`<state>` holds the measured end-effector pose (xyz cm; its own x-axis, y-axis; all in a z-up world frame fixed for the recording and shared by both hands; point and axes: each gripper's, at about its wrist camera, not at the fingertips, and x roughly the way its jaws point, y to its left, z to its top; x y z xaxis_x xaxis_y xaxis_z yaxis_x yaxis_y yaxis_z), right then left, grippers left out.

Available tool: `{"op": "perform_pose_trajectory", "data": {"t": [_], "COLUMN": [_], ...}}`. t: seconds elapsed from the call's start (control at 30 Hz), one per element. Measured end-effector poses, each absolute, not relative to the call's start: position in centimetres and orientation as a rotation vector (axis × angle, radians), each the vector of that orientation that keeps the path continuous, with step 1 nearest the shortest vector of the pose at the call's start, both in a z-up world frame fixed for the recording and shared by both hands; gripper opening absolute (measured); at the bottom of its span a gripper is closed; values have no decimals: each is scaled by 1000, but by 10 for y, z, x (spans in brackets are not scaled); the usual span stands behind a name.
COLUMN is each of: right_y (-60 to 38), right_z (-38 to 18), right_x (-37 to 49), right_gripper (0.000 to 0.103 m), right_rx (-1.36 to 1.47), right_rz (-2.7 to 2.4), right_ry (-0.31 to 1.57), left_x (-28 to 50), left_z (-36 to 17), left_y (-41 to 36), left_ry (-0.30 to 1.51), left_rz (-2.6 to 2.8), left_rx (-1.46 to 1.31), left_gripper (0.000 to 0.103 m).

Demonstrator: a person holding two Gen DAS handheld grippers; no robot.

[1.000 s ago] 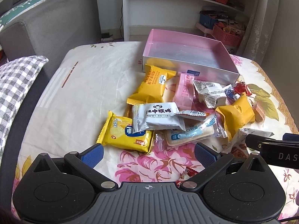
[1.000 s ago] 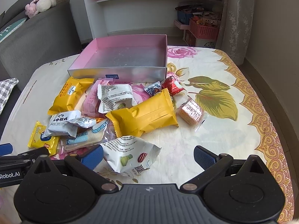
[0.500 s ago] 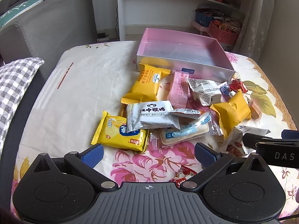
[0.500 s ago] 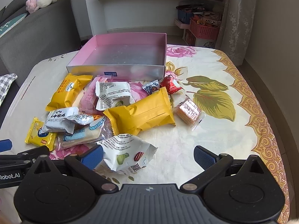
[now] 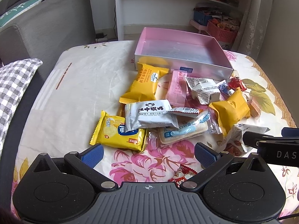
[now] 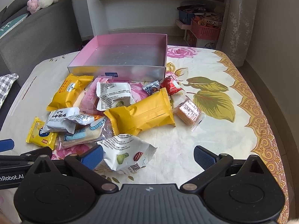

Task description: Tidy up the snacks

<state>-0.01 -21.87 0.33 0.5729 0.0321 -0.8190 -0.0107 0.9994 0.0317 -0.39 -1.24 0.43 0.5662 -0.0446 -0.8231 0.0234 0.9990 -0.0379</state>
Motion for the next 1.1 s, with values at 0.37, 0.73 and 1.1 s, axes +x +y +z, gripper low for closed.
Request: {"op": "perform_pose_trajectory", "data": {"t": [0.37,0.73,1.1], "right_y": [-218,-218,-226], "right_z": [3,7,25], "right_x": [0,0,11], "right_gripper": [96,96,96], "right_rx": [23,6,-37], "right_rz": [24,17,30], "right_ry": [959,937,904], "left_x": [-4,-3,8], "left_z": [5,9,26], "left_y": [-13,-11,-10], "left_ry": [963,946,874], "left_rz": [-44,-46,-69], "left_rx": [-23,-16,80], "left_gripper": [103,103,103]}}
